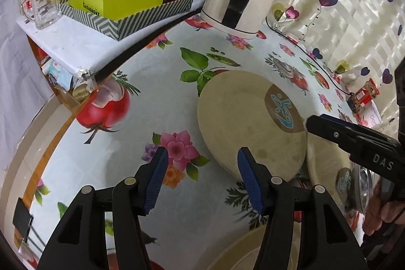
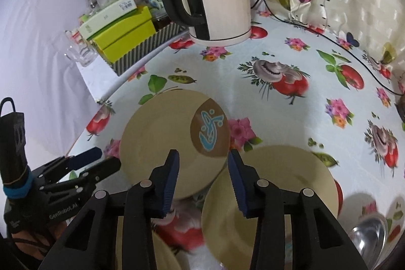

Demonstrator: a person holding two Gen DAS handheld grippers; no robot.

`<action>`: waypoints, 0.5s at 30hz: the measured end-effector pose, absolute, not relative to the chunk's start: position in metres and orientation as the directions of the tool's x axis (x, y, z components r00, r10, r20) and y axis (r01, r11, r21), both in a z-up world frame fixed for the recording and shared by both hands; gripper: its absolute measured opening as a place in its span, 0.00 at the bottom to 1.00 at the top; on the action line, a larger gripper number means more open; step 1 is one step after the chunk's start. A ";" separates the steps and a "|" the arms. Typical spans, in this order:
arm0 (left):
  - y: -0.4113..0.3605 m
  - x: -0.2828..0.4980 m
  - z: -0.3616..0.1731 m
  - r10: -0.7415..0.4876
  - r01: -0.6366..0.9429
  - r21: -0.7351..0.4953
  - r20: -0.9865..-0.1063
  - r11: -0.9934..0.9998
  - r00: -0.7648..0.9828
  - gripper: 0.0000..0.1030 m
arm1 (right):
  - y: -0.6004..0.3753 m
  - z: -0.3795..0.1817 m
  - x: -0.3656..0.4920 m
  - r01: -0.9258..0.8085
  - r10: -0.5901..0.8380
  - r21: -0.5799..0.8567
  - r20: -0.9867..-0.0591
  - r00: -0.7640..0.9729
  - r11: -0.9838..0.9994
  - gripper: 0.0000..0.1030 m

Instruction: Organize plates and bowls

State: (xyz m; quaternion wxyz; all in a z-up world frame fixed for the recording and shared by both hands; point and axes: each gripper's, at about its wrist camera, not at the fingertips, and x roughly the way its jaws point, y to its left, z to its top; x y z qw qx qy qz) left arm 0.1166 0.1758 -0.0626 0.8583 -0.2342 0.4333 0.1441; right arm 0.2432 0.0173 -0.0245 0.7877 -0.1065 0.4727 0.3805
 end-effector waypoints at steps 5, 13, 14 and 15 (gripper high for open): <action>0.180 0.123 -0.071 0.031 -0.457 -0.289 -0.818 0.841 0.574 0.56 | 0.027 -0.040 0.260 -0.693 0.487 0.206 -0.841 0.236 0.691 0.35; 0.178 0.131 -0.072 0.001 -0.424 -0.305 -0.810 0.853 0.586 0.41 | 0.030 -0.049 0.270 -0.689 0.488 0.214 -0.843 0.228 0.692 0.29; 0.177 0.132 -0.071 -0.005 -0.418 -0.309 -0.809 0.854 0.588 0.38 | 0.030 -0.049 0.271 -0.690 0.488 0.215 -0.842 0.228 0.692 0.26; 0.176 0.133 -0.071 -0.008 -0.414 -0.311 -0.807 0.856 0.590 0.37 | 0.029 -0.049 0.271 -0.689 0.490 0.216 -0.842 0.228 0.692 0.24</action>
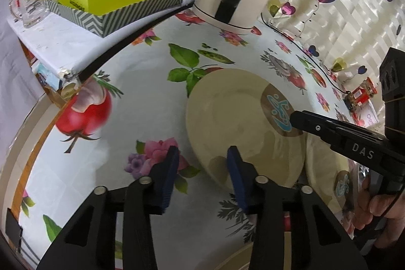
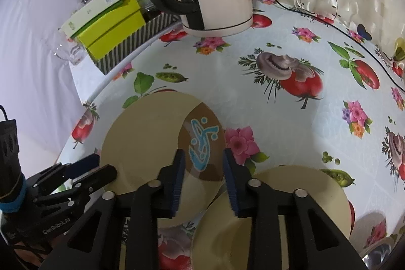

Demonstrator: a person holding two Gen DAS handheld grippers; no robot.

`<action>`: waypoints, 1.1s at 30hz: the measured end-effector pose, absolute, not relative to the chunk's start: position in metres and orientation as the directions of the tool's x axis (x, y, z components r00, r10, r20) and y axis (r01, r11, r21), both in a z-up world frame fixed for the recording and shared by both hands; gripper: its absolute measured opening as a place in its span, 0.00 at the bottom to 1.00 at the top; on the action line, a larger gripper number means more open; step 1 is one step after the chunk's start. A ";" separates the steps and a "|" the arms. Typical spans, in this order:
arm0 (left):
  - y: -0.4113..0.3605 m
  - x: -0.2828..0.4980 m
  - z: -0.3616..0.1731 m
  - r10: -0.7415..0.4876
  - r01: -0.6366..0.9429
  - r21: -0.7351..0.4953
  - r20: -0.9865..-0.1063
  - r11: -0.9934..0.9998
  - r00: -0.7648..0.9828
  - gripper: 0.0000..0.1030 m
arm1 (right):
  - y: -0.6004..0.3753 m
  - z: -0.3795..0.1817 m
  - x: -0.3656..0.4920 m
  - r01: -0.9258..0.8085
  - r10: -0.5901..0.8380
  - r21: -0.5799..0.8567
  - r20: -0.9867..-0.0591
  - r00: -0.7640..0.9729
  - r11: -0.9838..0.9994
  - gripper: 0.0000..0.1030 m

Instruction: Organize plates and bowls

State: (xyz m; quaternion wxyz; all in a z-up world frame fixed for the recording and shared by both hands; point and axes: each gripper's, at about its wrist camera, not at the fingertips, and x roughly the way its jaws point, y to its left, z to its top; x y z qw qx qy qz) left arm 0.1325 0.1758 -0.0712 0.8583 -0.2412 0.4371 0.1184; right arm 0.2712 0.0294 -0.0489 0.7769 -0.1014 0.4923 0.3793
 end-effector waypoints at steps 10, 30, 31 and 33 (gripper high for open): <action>0.174 0.134 -0.072 -0.002 -0.418 -0.309 -0.806 0.854 0.592 0.36 | 0.024 -0.055 0.280 -0.674 0.497 0.240 -0.840 0.215 0.698 0.21; 0.176 0.130 -0.063 0.006 -0.419 -0.320 -0.788 0.850 0.615 0.29 | 0.029 -0.056 0.279 -0.664 0.507 0.263 -0.838 0.203 0.700 0.20; 0.176 0.129 -0.061 0.007 -0.418 -0.319 -0.788 0.851 0.616 0.29 | 0.029 -0.054 0.278 -0.665 0.508 0.263 -0.837 0.204 0.699 0.20; 0.175 0.126 -0.058 0.009 -0.417 -0.317 -0.787 0.852 0.617 0.29 | 0.029 -0.051 0.276 -0.665 0.510 0.262 -0.835 0.206 0.699 0.20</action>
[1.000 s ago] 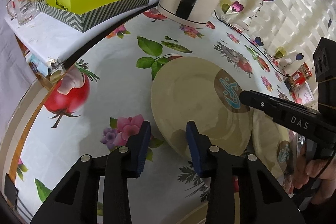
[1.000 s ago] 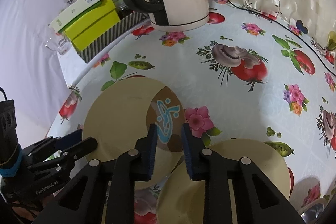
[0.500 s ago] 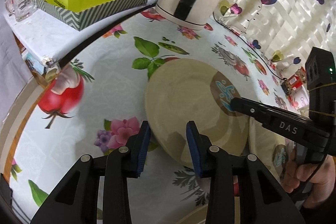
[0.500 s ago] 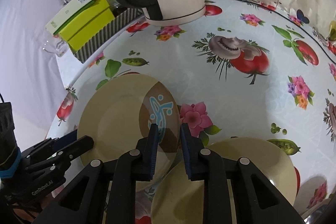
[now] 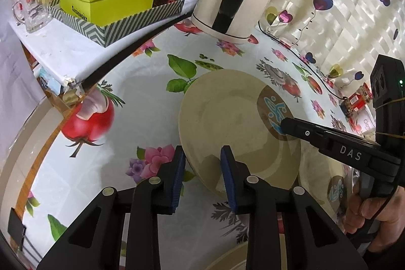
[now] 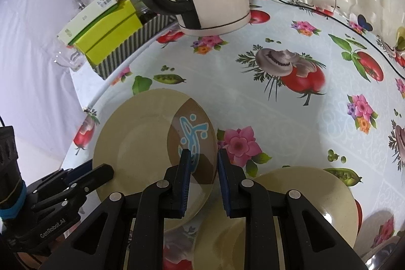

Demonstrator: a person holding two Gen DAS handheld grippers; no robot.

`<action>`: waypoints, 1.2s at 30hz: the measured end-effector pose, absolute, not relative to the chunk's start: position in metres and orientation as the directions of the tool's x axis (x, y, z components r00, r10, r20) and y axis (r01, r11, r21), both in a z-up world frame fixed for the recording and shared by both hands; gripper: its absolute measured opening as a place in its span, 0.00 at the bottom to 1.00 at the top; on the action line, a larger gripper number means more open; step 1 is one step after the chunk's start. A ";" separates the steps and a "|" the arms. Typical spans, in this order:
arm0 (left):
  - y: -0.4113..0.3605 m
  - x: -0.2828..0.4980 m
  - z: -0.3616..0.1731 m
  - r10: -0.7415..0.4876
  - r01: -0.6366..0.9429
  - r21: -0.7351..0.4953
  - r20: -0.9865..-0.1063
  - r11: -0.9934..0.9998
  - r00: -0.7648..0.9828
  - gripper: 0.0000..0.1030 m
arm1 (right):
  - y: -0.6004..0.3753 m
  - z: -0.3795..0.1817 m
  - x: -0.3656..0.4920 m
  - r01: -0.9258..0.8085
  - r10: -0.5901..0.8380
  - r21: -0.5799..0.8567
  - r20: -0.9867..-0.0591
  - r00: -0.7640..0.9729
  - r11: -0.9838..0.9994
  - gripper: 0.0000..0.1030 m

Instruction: Organize plates and bowls

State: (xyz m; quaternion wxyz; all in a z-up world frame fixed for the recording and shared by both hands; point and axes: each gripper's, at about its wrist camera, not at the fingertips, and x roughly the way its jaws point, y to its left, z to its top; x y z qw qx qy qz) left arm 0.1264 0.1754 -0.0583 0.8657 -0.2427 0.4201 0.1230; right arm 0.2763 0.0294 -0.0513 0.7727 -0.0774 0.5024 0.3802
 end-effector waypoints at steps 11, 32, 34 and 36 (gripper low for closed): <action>0.167 0.108 -0.042 0.012 -0.416 -0.315 -0.785 0.853 0.619 0.29 | 0.022 -0.031 0.258 -0.669 0.522 0.262 -0.824 0.220 0.696 0.20; 0.126 0.040 -0.031 0.000 -0.388 -0.286 -0.804 0.876 0.594 0.29 | -0.023 -0.022 0.180 -0.664 0.511 0.259 -0.833 0.214 0.701 0.20; 0.122 0.033 -0.030 0.000 -0.384 -0.283 -0.806 0.879 0.592 0.29 | -0.027 -0.023 0.172 -0.662 0.508 0.259 -0.835 0.212 0.703 0.20; 0.119 0.026 -0.030 0.001 -0.381 -0.277 -0.808 0.882 0.590 0.29 | -0.033 -0.025 0.164 -0.658 0.507 0.263 -0.836 0.209 0.706 0.20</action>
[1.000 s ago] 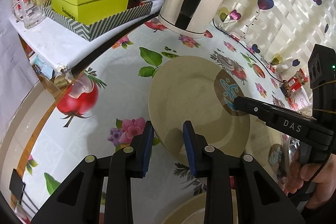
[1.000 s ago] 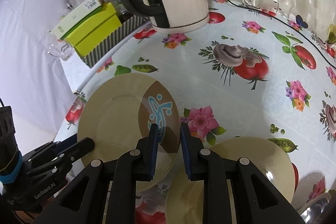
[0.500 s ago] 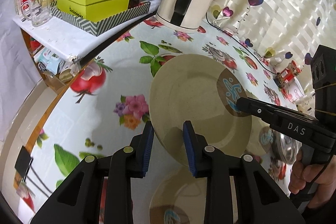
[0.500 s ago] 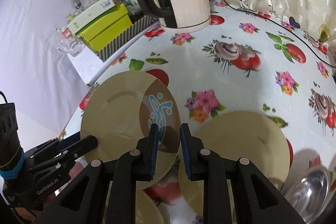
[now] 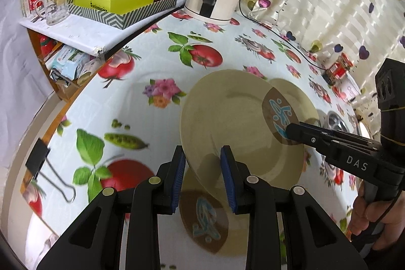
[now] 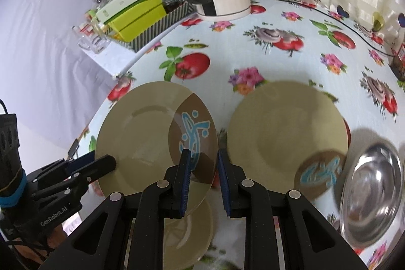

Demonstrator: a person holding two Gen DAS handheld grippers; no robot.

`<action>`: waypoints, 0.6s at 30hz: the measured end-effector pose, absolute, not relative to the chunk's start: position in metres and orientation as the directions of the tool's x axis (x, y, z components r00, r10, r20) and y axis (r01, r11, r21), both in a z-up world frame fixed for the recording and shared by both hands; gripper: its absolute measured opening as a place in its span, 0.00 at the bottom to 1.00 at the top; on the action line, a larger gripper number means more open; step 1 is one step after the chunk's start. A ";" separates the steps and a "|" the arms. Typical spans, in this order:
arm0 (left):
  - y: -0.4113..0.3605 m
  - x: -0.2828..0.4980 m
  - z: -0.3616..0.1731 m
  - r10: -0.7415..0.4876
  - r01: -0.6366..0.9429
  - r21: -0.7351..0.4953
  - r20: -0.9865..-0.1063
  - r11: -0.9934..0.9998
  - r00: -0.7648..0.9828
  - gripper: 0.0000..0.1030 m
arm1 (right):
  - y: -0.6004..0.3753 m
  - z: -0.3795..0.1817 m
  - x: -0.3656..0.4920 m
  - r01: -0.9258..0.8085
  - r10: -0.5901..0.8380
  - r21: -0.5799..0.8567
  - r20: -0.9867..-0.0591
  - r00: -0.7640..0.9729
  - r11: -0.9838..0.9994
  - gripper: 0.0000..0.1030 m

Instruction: Organize plates and bowls

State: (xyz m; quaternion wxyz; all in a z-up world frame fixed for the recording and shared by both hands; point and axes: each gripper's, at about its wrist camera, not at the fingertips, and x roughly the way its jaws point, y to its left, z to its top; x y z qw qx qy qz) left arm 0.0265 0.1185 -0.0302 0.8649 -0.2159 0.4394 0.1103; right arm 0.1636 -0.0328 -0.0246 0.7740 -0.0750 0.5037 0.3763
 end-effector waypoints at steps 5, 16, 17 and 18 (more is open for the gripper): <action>0.109 0.012 -0.035 -0.011 -0.370 -0.275 -0.816 0.887 0.579 0.29 | -0.045 -0.028 0.145 -0.650 0.505 0.269 -0.838 0.206 0.711 0.20; 0.100 -0.005 -0.045 -0.024 -0.362 -0.268 -0.832 0.893 0.555 0.29 | -0.056 -0.040 0.120 -0.640 0.488 0.268 -0.851 0.194 0.720 0.20; 0.099 -0.006 -0.046 -0.025 -0.362 -0.267 -0.833 0.893 0.553 0.29 | -0.057 -0.041 0.118 -0.640 0.486 0.265 -0.852 0.195 0.721 0.20; 0.098 -0.006 -0.047 -0.027 -0.361 -0.267 -0.835 0.893 0.549 0.29 | -0.057 -0.041 0.117 -0.641 0.484 0.262 -0.853 0.196 0.722 0.20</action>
